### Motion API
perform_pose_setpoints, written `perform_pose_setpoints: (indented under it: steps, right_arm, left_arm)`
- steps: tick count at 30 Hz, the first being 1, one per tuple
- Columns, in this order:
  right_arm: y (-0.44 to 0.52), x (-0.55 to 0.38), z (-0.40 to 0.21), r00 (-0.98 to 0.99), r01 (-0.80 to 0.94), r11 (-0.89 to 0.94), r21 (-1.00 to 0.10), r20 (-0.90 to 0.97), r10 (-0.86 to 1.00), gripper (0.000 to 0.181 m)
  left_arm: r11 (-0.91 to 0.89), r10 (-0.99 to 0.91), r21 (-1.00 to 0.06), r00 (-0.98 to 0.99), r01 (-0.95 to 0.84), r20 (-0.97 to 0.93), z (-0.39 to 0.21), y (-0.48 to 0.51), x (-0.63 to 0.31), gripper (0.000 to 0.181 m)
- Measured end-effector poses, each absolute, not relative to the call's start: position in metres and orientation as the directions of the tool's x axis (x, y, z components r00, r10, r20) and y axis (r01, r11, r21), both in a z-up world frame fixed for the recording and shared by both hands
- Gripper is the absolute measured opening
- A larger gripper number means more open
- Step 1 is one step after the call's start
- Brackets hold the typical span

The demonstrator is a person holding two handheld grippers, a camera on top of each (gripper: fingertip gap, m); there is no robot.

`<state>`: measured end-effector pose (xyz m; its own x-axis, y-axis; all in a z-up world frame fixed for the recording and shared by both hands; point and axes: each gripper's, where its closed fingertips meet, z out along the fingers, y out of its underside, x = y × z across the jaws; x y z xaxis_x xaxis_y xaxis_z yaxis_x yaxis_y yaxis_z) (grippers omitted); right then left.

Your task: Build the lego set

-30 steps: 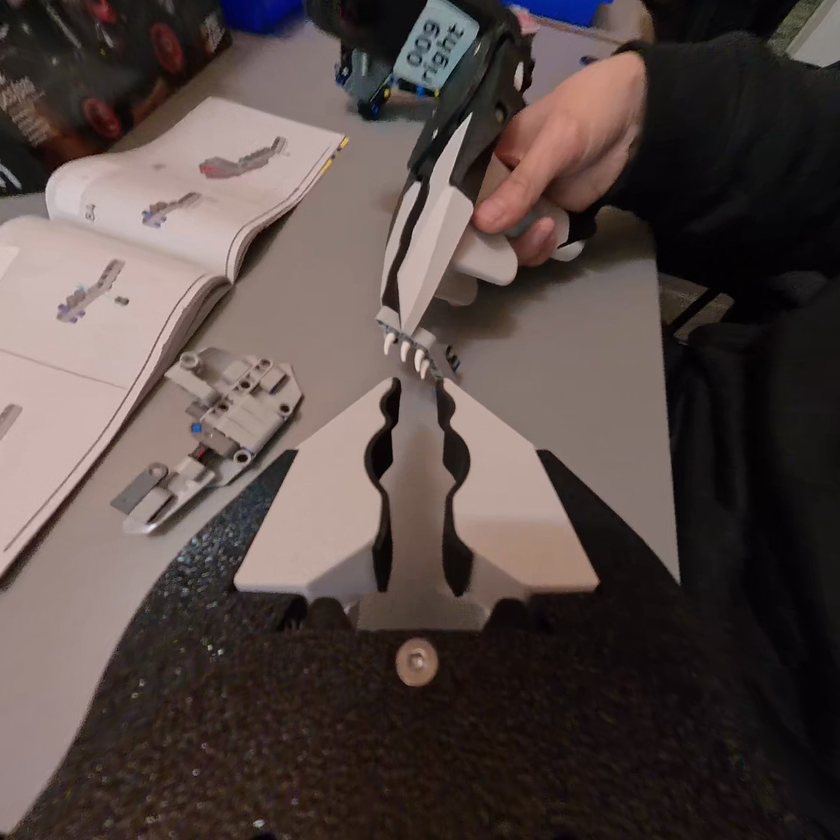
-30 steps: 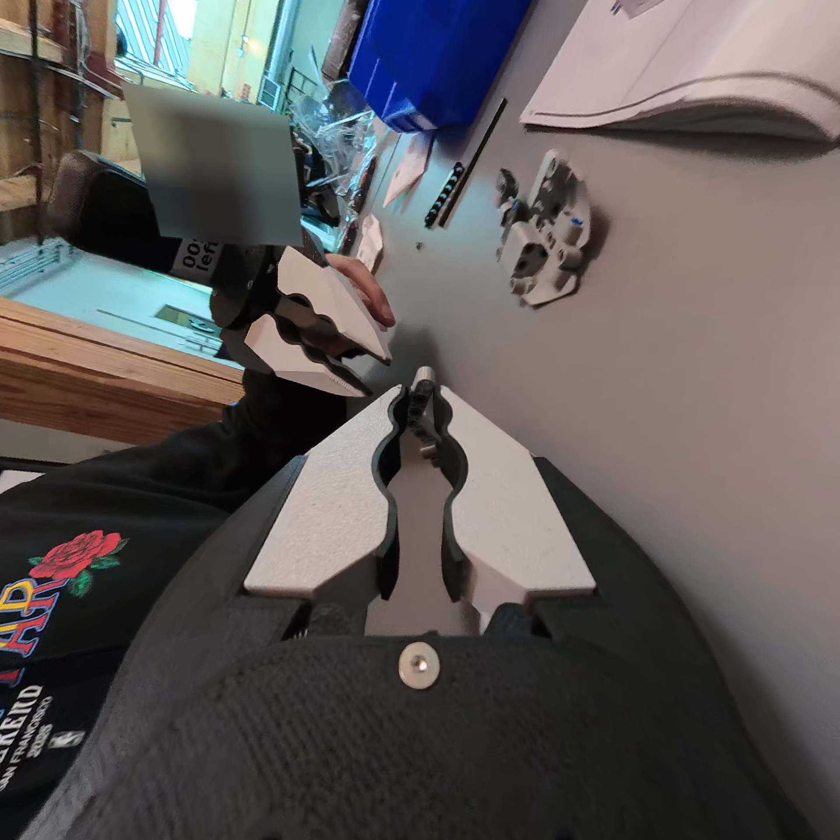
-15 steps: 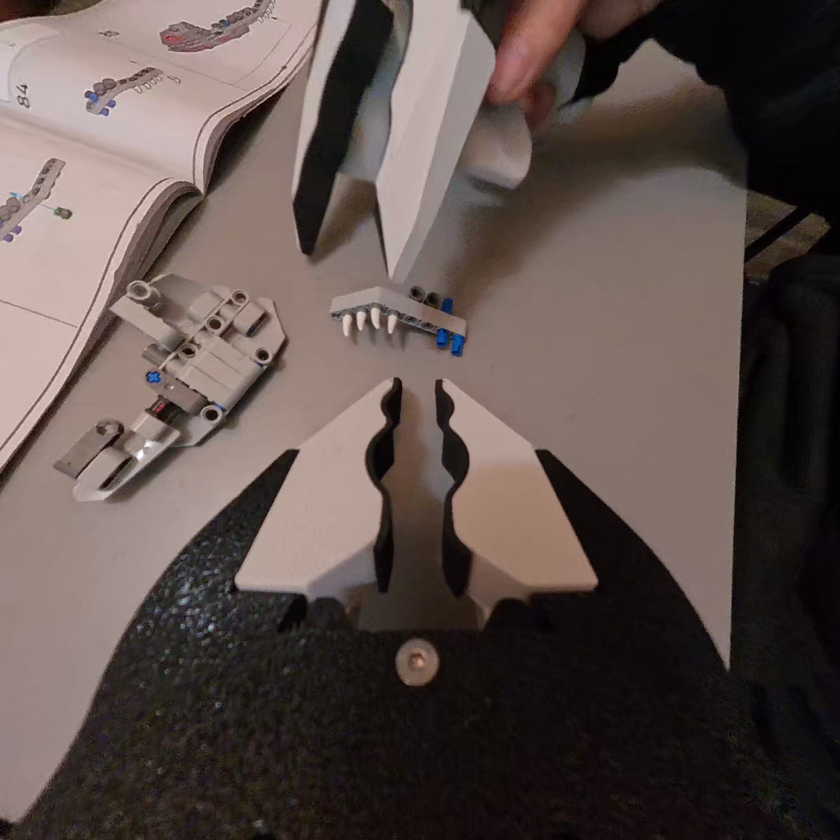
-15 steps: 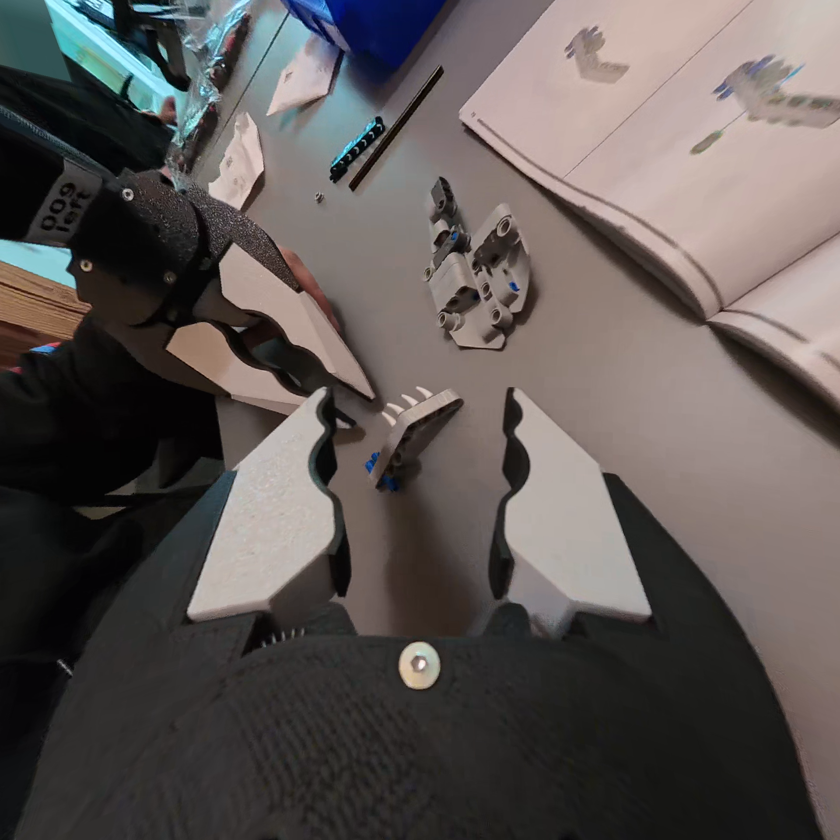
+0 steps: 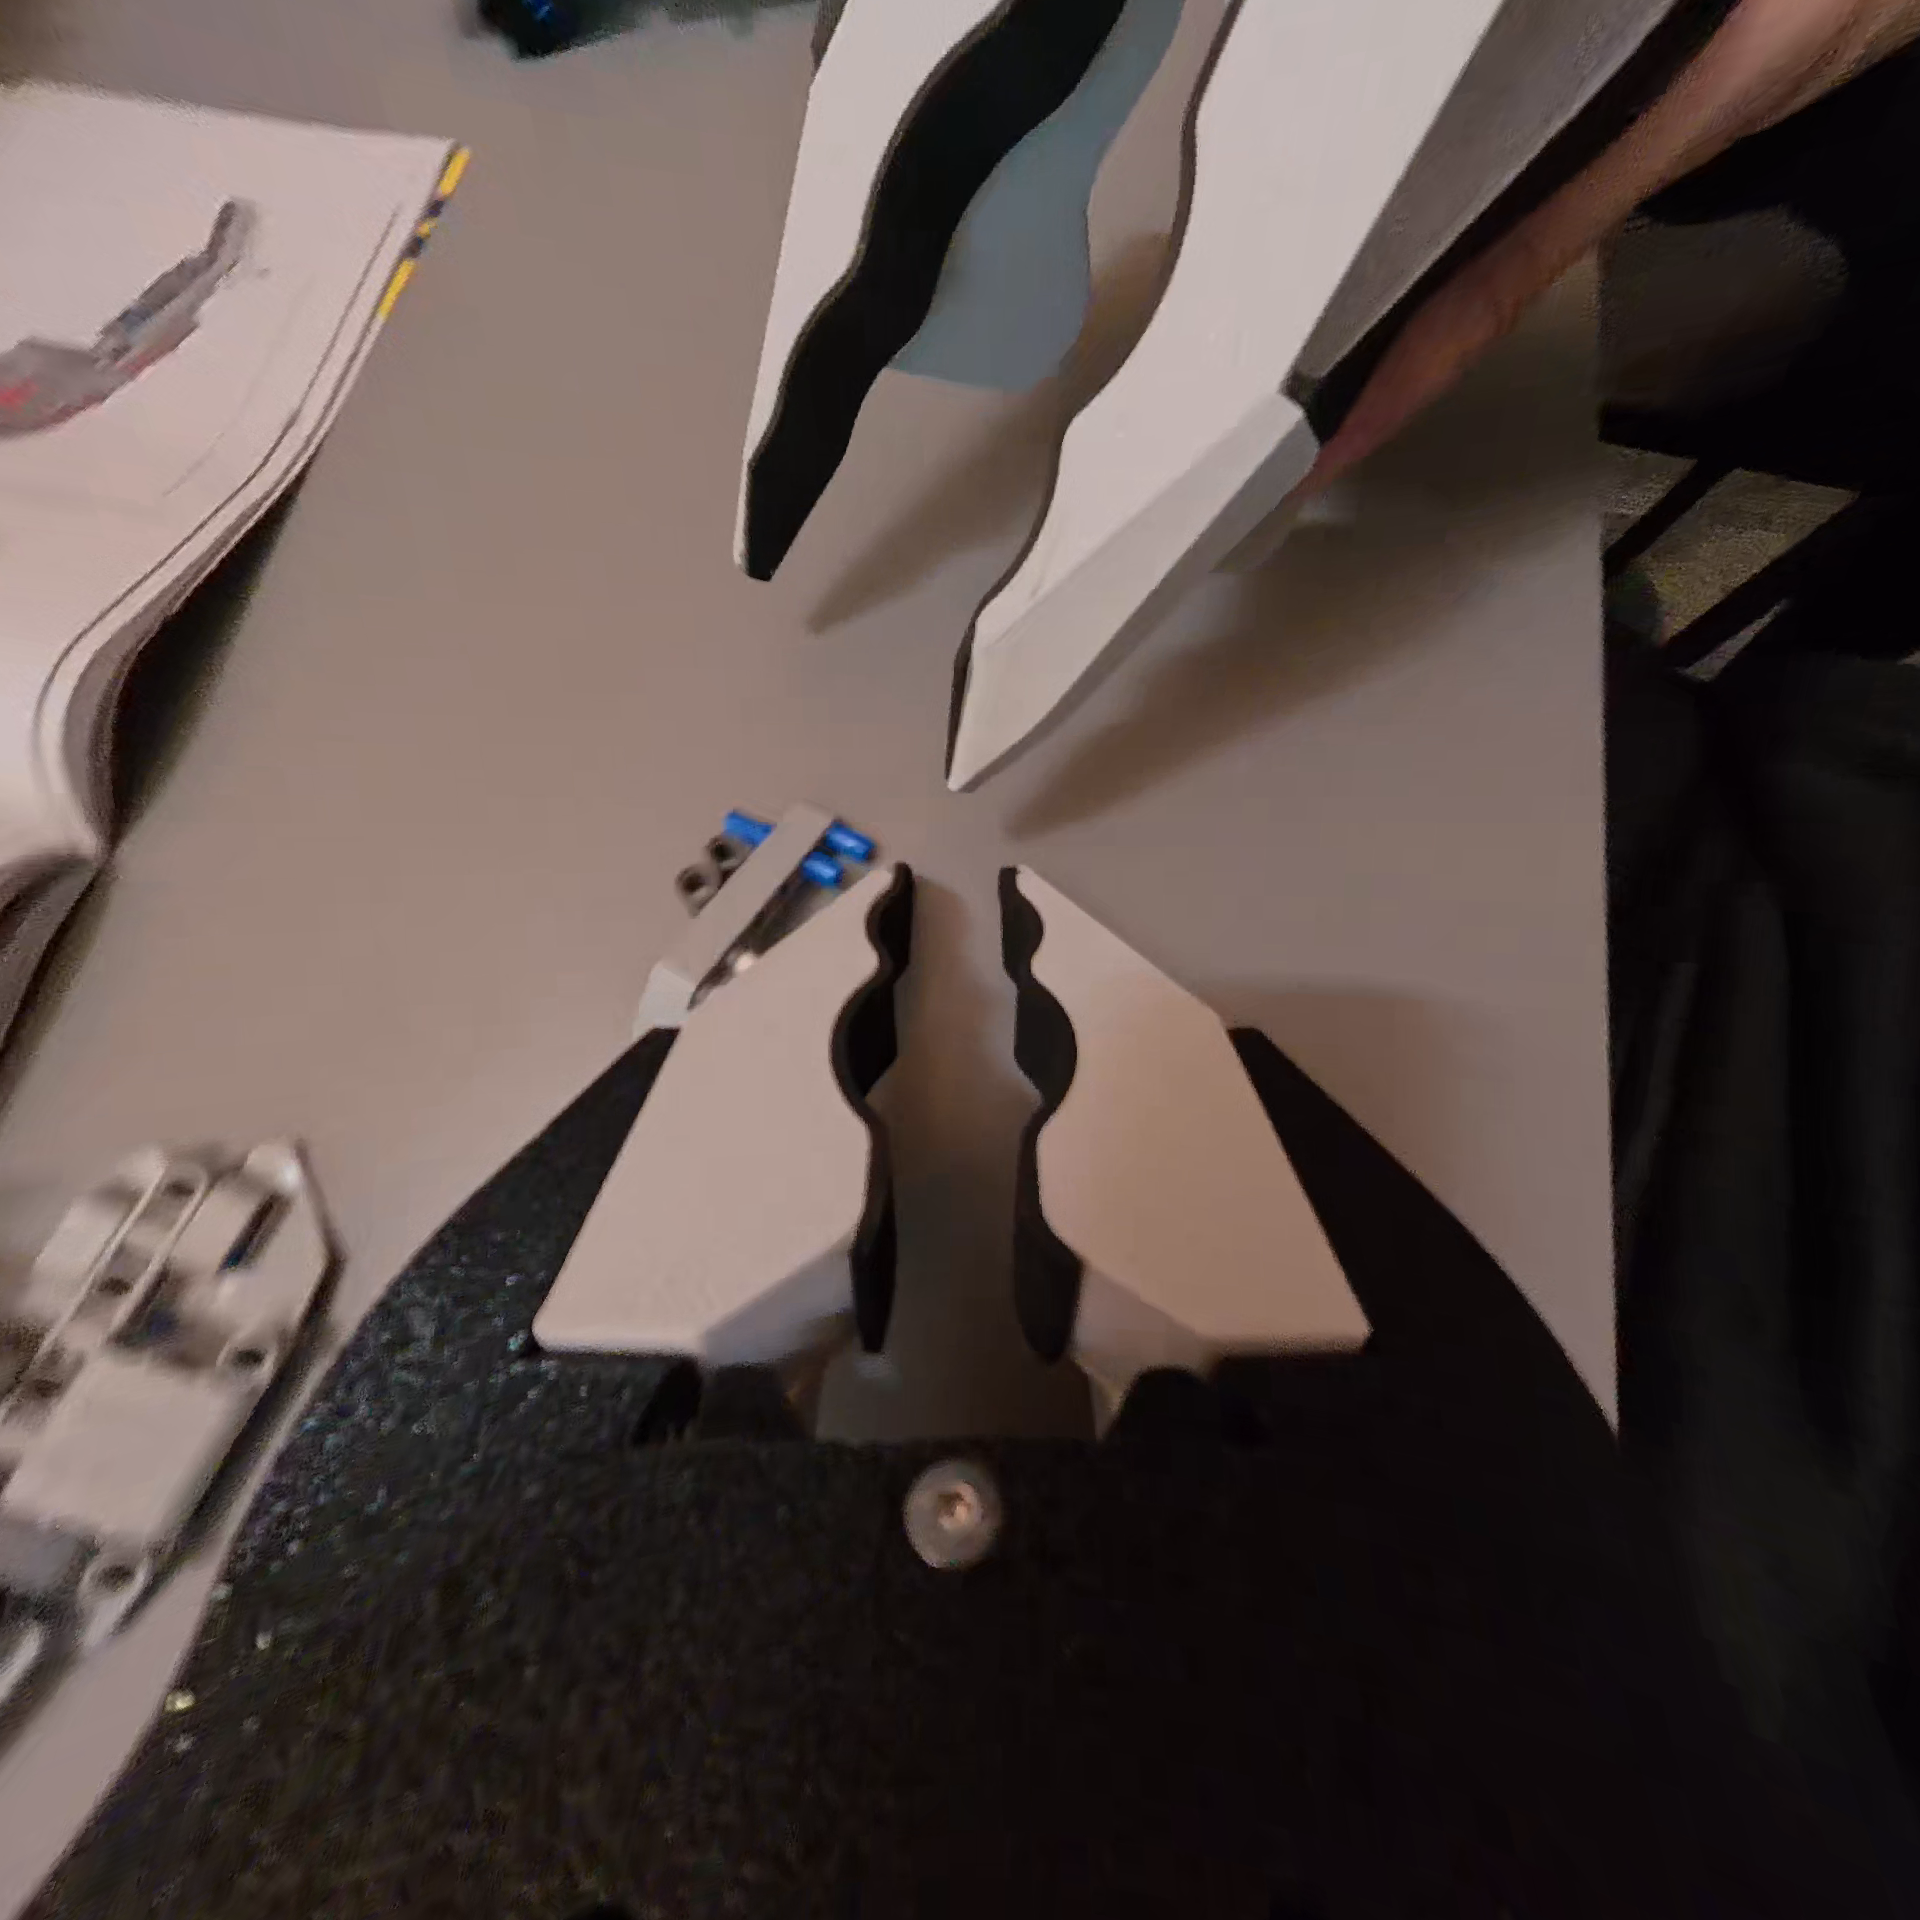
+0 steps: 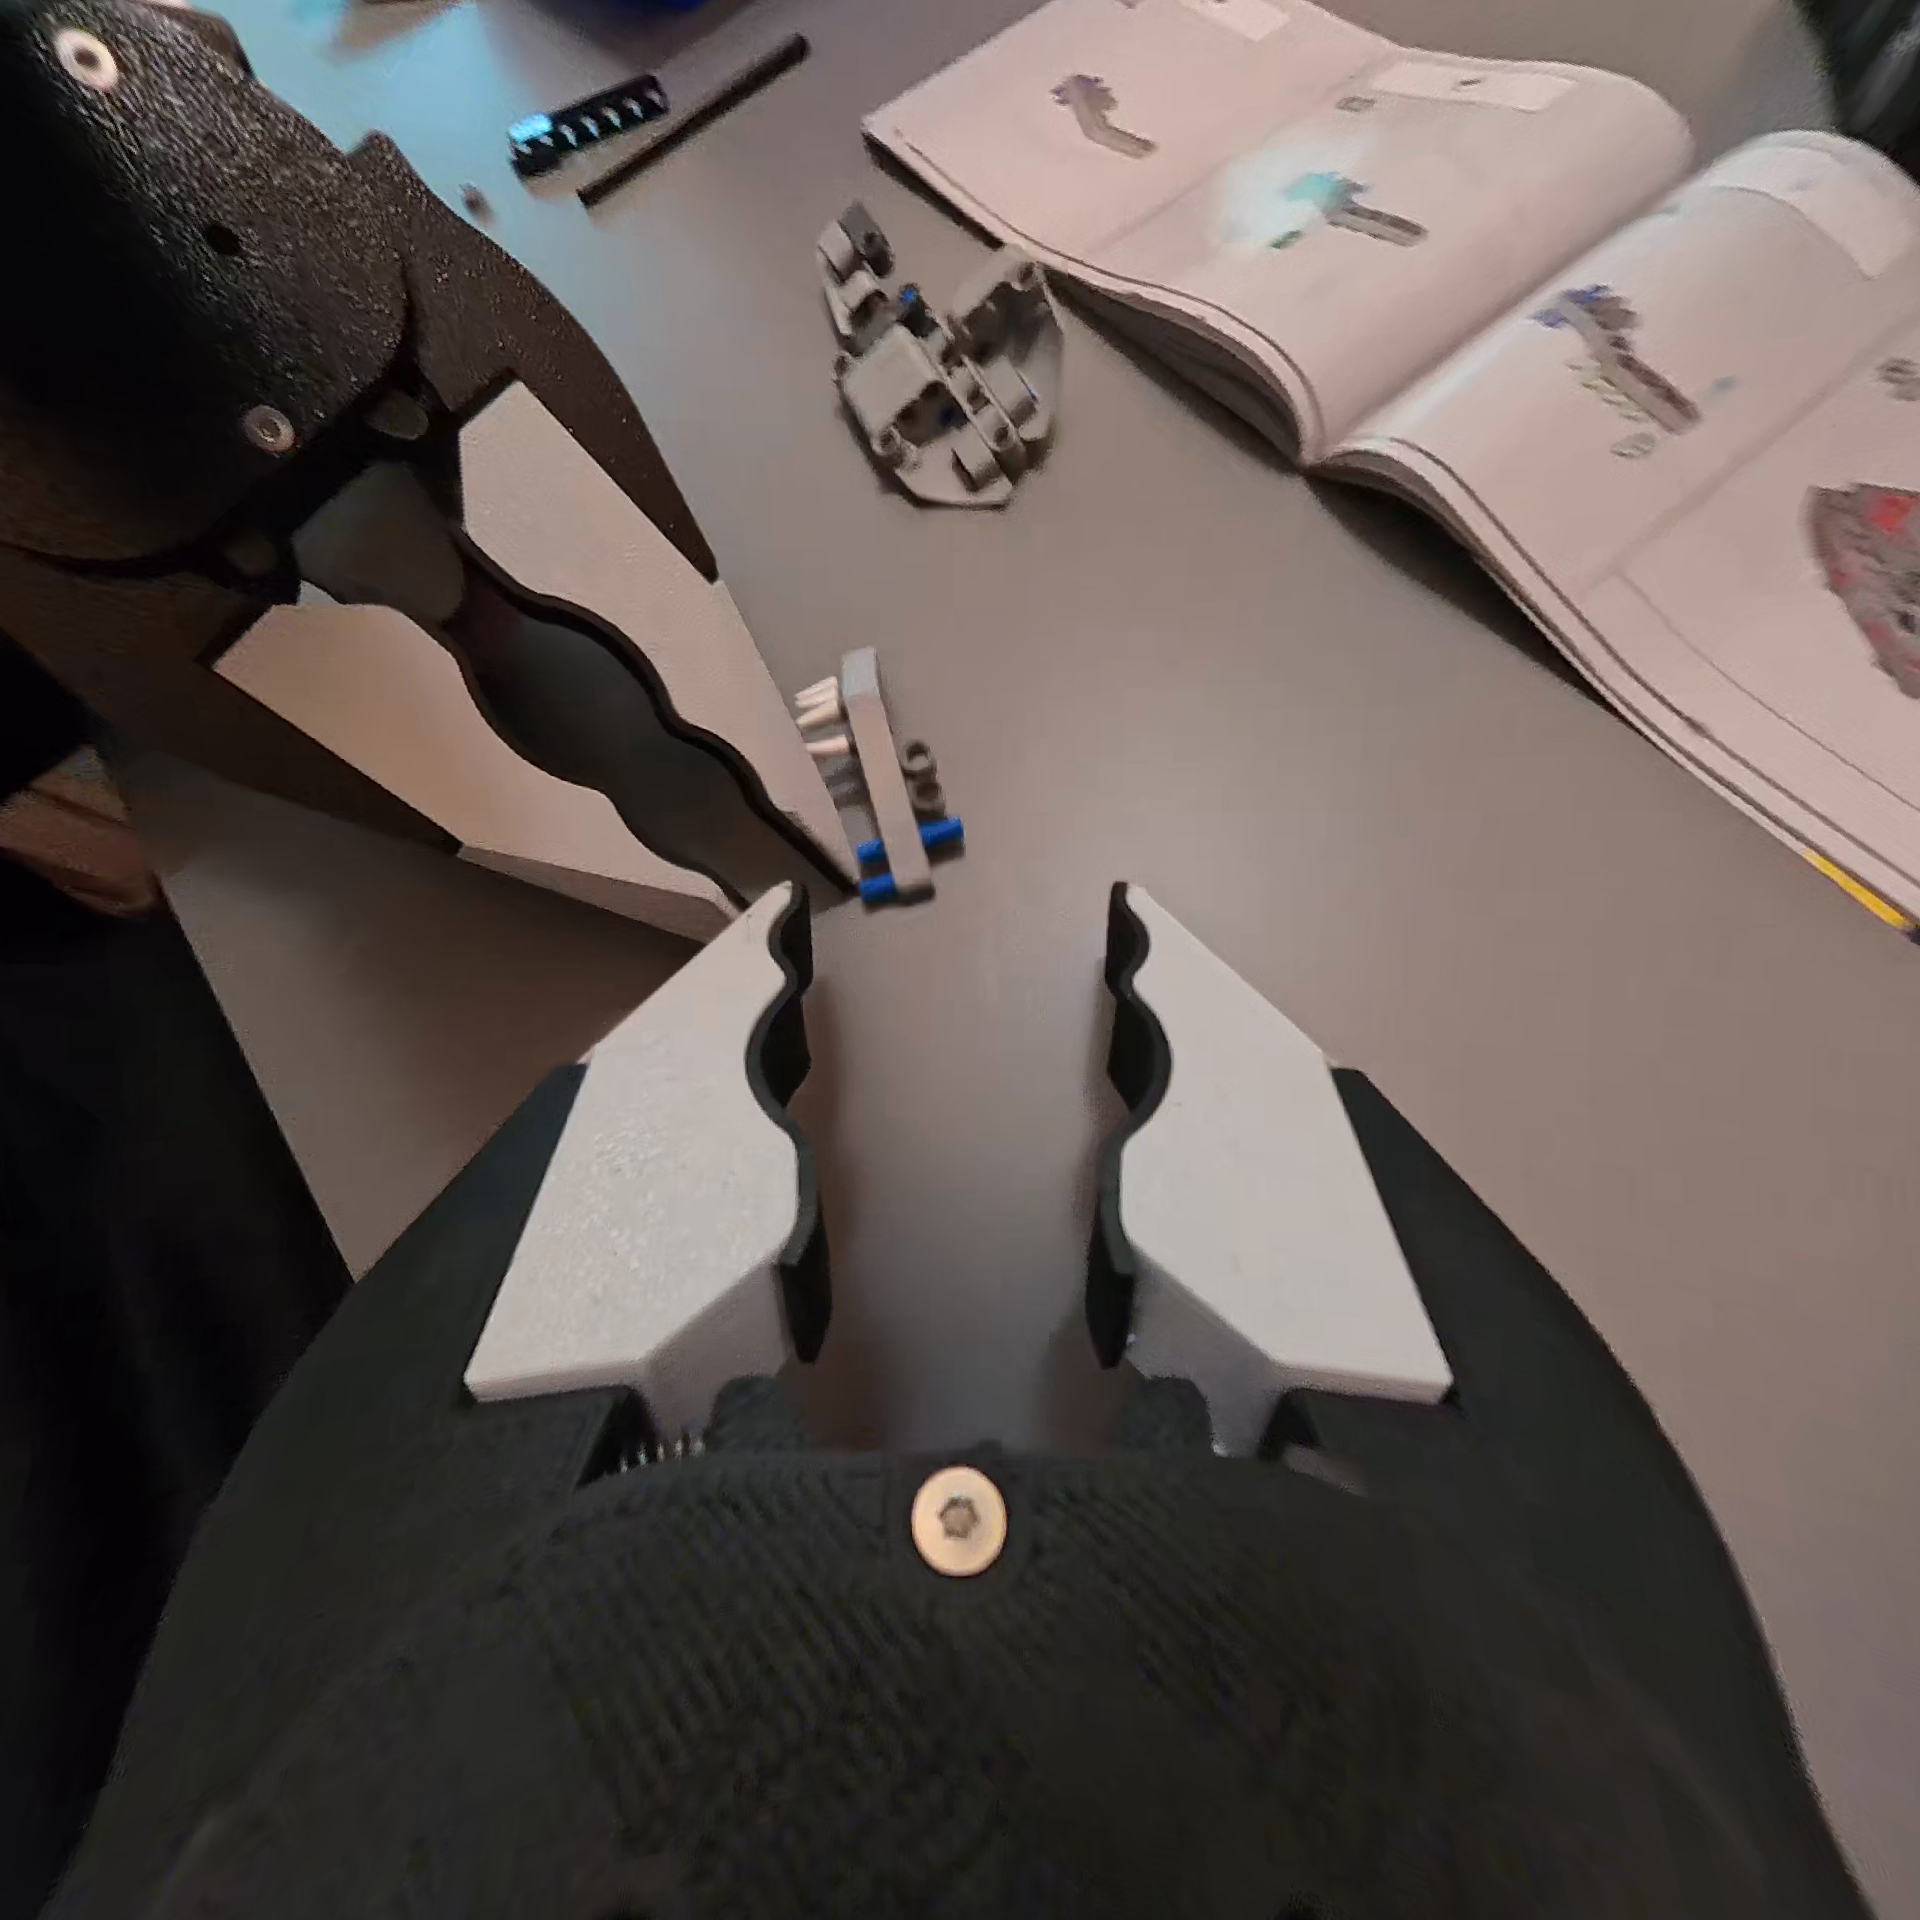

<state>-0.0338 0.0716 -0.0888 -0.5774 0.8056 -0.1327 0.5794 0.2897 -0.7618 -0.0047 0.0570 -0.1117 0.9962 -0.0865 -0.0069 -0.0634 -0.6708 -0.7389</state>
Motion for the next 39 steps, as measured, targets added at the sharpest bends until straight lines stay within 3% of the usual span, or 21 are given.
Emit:
perform_pose_setpoints:
  steps: [5, 8, 12, 15, 18, 21, 24, 26, 29, 36, 39]
  right_arm:
    - [0.112, 0.004, -0.091, -0.547, 0.577, 0.332, -0.746, -0.051, 0.835, 0.051]
    - [0.147, 0.029, -0.086, -0.498, 0.545, 0.354, -0.760, 0.046, 0.866, 0.042]
    - [0.248, 0.049, -0.048, -0.206, 0.440, 0.295, -0.848, 0.224, 0.953, 0.039]
    - [0.315, 0.053, -0.037, -0.087, 0.370, 0.251, -0.895, 0.235, 0.968, 0.076]
    - [0.338, 0.044, -0.061, -0.150, 0.458, 0.178, -0.871, 0.122, 0.981, 0.095]
    - [0.334, 0.029, -0.066, -0.212, 0.420, 0.210, -0.883, 0.129, 0.969, 0.088]
    - [0.321, 0.019, -0.074, -0.252, 0.429, 0.249, -0.868, 0.150, 0.956, 0.064]
    - [0.316, 0.017, -0.075, -0.227, 0.437, 0.263, -0.860, 0.178, 0.957, 0.066]
    - [0.300, 0.019, -0.074, -0.216, 0.447, 0.261, -0.856, 0.179, 0.960, 0.053]
    - [0.229, 0.020, -0.065, -0.373, 0.375, 0.224, -0.899, 0.075, 0.925, 0.051]
    - [0.229, 0.023, -0.063, -0.318, 0.399, 0.235, -0.886, 0.107, 0.942, 0.056]
  left_arm:
    - [-0.668, -0.179, -0.739, 0.982, -0.083, 0.052, -0.098, 0.064, 0.027, 0.016]
    - [-0.634, -0.135, -0.758, 0.987, -0.155, -0.089, -0.076, 0.048, 0.005, 0.016]
    - [-0.688, 0.003, -0.699, 0.963, -0.194, -0.271, -0.077, 0.010, -0.064, 0.024]
    - [-0.750, -0.045, -0.642, 0.982, -0.156, -0.186, -0.110, -0.010, -0.079, 0.033]
    - [-0.649, -0.079, -0.751, 0.993, -0.122, -0.093, -0.101, 0.007, -0.067, 0.033]
    - [-0.667, -0.130, -0.723, 0.984, -0.179, -0.124, -0.108, 0.017, -0.060, 0.032]
    - [-0.663, -0.181, -0.705, 0.968, -0.251, -0.174, -0.110, 0.028, -0.052, 0.020]
    - [-0.663, -0.189, -0.697, 0.962, -0.275, -0.199, -0.110, 0.034, -0.051, 0.019]
    - [-0.639, -0.208, -0.699, 0.947, -0.322, -0.246, -0.109, 0.042, -0.048, 0.018]
    - [-0.478, -0.275, -0.686, 0.835, -0.549, -0.477, -0.095, 0.065, -0.039, 0.018]
    - [-0.332, -0.261, -0.668, 0.745, -0.667, -0.614, -0.073, 0.081, -0.029, 0.017]
